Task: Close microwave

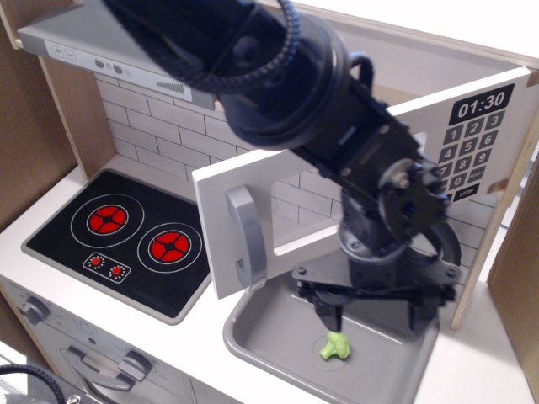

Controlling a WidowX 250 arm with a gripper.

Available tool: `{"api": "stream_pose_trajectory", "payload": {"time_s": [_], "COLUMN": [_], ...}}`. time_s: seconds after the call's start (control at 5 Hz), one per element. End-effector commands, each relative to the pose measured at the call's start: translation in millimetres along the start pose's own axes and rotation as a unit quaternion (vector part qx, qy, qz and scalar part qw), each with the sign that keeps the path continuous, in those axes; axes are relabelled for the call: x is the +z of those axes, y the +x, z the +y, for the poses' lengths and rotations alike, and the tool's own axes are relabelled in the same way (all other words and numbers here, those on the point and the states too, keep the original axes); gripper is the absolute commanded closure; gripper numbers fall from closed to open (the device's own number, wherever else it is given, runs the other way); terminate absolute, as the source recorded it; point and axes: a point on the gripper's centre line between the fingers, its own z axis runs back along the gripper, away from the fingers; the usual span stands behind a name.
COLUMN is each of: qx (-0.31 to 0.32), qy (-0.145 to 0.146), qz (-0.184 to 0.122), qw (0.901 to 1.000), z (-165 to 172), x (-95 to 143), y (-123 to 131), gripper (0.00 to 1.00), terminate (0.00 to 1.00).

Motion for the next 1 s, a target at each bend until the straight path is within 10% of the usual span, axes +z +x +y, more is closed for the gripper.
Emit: {"api": "stream_pose_trajectory", "payload": {"time_s": [0.0,0.8], "qx": [0.01,-0.001], "qy": [0.007,-0.004], "qz": [-0.074,-0.153], "qw": [0.9972,0.9883], "z": [14,34], "x": [14,17], "y": [45,119], "gripper": [0.0,0.0], "terminate": [0.0,0.0]}}
